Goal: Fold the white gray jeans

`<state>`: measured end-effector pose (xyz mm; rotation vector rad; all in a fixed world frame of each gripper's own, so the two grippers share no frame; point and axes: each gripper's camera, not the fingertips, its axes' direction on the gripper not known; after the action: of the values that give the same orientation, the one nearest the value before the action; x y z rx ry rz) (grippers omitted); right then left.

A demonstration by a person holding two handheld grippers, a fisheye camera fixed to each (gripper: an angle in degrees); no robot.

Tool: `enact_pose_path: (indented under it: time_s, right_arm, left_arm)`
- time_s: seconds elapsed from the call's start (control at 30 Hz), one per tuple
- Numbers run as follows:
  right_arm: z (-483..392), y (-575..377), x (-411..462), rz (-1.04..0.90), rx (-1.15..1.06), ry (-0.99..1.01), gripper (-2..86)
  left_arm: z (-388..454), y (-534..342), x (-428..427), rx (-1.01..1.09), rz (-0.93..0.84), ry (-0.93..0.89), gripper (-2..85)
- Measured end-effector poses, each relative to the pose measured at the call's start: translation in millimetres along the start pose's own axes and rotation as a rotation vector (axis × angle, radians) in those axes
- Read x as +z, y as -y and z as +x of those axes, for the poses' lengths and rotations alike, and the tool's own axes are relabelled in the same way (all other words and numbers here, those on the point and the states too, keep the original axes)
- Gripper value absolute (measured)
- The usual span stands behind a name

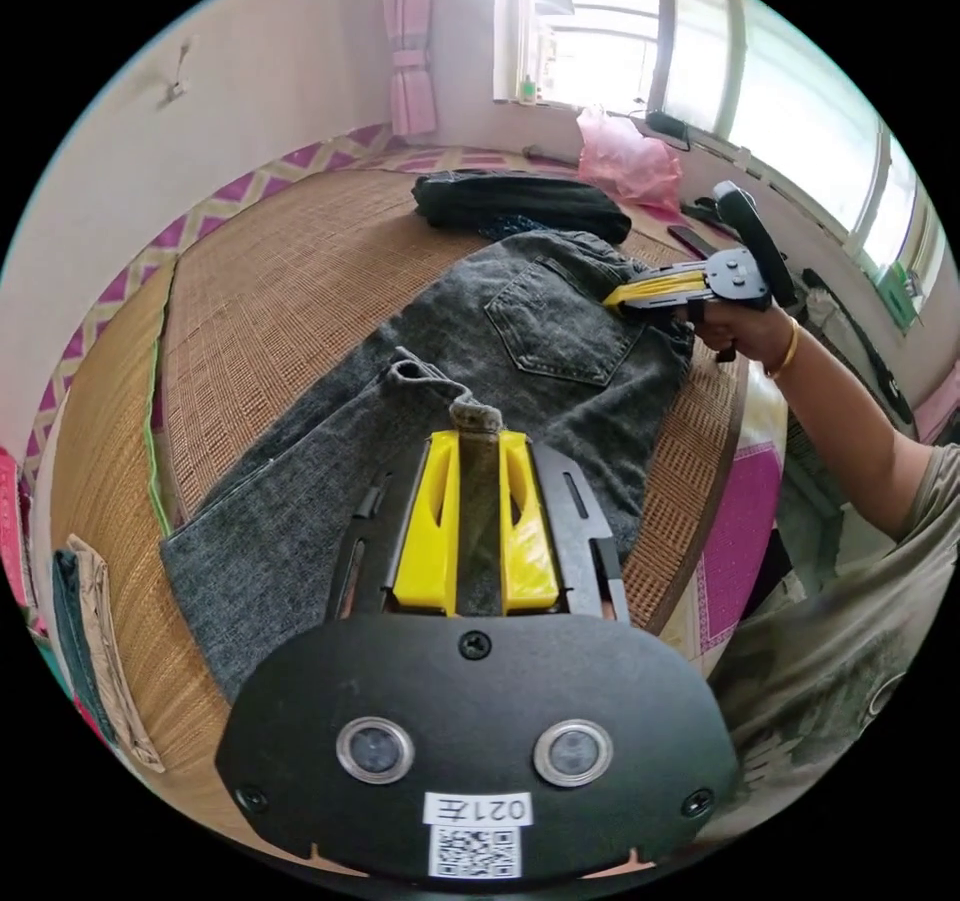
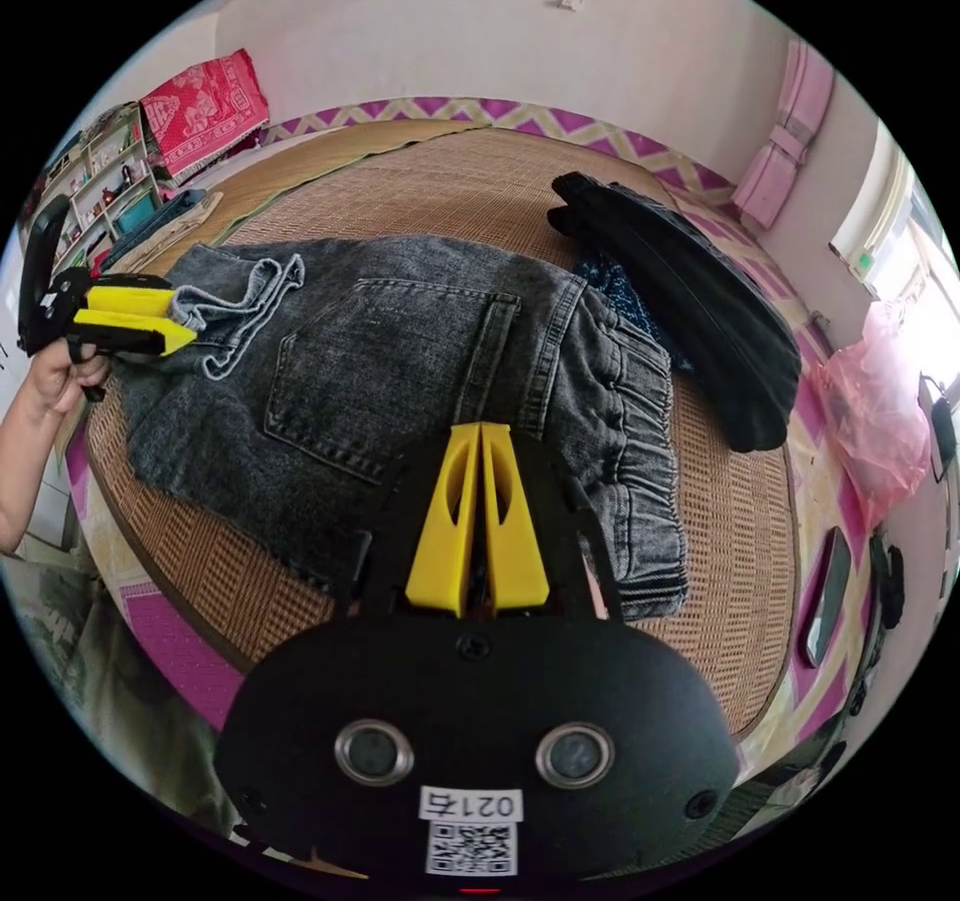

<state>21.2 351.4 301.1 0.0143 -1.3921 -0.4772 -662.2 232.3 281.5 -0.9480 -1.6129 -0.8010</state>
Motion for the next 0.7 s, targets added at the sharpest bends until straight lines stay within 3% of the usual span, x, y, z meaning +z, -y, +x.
enact_pose_path:
  time_s: [0.27,0.7]
  right_arm:
    - [2.8,-25.0,10.8,0.0,0.007,0.013,-0.7]
    - [8.1,-57.9,22.5,-0.002,0.009,0.015,-0.7]
  left_arm:
    - [48.0,-15.2,73.0,0.162,-0.117,0.115,7.6]
    - [66.0,-102.7,232.5,0.223,-0.237,0.037,8.4]
